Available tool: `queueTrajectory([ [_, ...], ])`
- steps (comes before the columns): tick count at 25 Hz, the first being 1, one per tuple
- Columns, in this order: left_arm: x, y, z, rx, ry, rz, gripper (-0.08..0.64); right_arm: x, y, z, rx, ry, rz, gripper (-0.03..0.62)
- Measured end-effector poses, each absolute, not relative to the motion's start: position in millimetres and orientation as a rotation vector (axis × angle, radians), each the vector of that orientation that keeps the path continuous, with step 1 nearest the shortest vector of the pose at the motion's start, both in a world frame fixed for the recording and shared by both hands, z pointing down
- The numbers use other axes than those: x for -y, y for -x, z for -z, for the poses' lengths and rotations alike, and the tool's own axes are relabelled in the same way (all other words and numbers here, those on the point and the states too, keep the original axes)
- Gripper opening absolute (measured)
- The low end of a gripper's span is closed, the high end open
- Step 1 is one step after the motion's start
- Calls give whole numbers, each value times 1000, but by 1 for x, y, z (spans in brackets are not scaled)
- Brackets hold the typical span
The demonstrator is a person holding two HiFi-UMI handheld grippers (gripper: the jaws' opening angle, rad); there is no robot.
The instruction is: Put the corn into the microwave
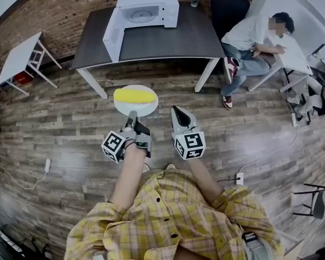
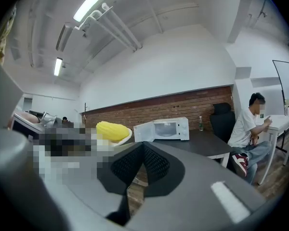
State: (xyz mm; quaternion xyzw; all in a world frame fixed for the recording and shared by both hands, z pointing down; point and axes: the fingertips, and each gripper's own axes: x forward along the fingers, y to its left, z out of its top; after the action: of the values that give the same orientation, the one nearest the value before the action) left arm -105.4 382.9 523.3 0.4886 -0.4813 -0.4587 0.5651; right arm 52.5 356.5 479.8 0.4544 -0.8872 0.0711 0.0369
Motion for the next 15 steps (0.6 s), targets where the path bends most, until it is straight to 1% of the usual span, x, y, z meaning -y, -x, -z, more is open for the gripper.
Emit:
queueTrajectory([
  [15, -397, 52, -522, 1148, -1147, 1129, 15, -363, -92, -475, 2800, -1330, -189, 3],
])
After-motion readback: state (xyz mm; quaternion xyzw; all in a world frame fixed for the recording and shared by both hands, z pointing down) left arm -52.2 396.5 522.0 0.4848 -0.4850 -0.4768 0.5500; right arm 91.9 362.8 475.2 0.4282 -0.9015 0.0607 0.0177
